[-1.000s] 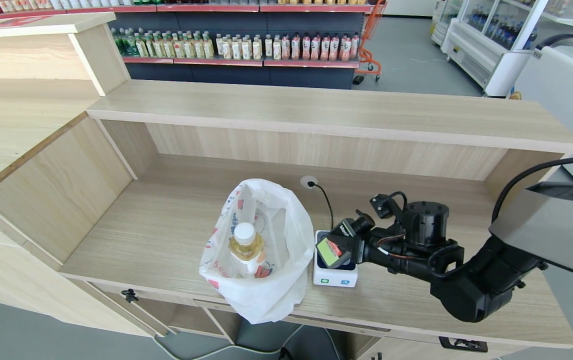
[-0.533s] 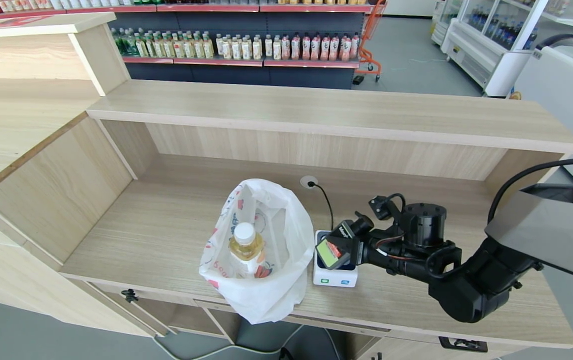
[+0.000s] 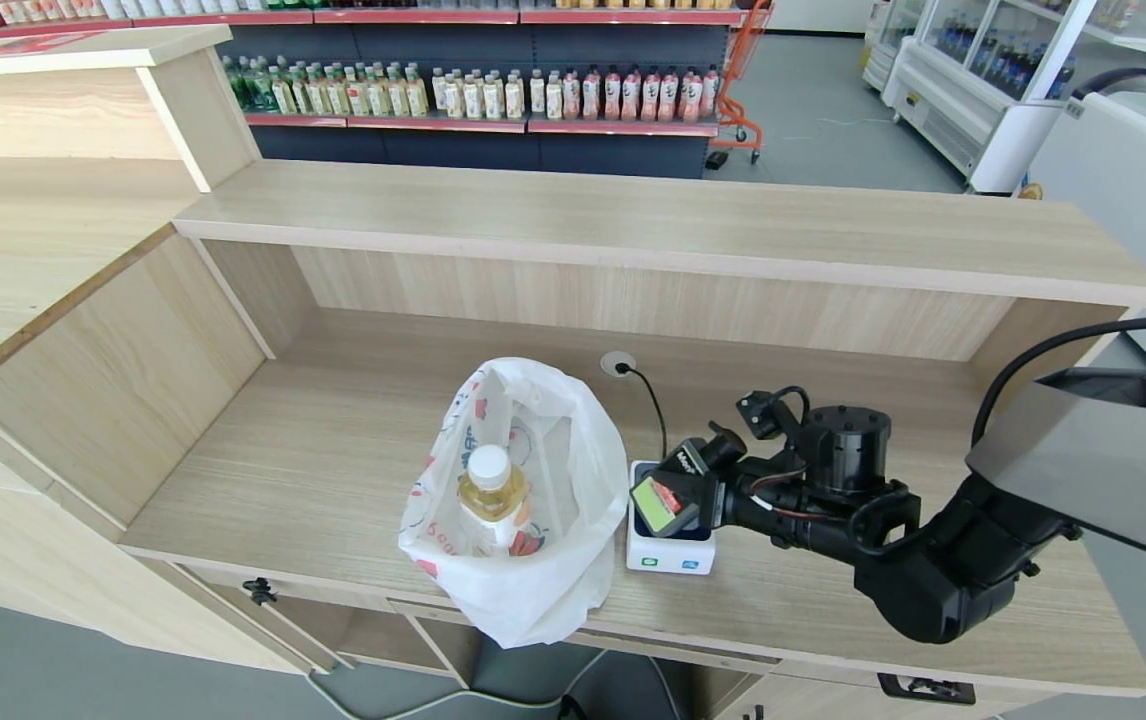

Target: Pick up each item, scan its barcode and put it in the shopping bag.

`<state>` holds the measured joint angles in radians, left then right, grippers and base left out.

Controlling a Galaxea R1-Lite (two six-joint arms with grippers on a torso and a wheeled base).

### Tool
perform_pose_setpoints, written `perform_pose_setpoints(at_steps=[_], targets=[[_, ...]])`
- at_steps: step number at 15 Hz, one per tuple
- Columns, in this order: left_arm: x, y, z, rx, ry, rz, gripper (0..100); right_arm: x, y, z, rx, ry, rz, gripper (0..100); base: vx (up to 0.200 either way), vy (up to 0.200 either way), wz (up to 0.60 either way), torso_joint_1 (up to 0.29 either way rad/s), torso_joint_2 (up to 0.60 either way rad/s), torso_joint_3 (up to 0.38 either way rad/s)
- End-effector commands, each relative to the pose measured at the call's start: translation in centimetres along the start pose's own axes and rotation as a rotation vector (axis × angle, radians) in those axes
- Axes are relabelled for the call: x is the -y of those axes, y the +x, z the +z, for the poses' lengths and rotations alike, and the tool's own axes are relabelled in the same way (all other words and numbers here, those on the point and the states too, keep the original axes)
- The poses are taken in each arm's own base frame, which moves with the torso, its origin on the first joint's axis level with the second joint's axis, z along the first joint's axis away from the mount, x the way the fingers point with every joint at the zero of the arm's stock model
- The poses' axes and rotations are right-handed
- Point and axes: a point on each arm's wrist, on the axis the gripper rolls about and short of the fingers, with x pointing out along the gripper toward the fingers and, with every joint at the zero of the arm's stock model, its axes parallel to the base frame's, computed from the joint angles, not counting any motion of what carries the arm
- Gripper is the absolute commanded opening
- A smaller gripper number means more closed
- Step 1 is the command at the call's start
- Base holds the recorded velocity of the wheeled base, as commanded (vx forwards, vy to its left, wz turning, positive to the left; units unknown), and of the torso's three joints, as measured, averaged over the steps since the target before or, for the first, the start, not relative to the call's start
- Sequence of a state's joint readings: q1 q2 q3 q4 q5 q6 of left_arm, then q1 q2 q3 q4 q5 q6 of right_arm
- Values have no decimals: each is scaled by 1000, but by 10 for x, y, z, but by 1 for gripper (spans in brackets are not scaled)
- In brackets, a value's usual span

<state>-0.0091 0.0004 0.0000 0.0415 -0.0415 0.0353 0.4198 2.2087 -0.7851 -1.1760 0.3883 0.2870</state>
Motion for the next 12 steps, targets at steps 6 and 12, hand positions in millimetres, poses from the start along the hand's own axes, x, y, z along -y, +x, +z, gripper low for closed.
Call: perform_pose_setpoints(at_steps=[6,12], targets=[[0,0,0,0,0,0,100,-16,-15,34,92,-67,17,0,0,100,0,0,0,1],[0,0,0,-1,-2,0,100,-19,-30,66,118,-266,-58,0,0,200,0,5,9,-1]])
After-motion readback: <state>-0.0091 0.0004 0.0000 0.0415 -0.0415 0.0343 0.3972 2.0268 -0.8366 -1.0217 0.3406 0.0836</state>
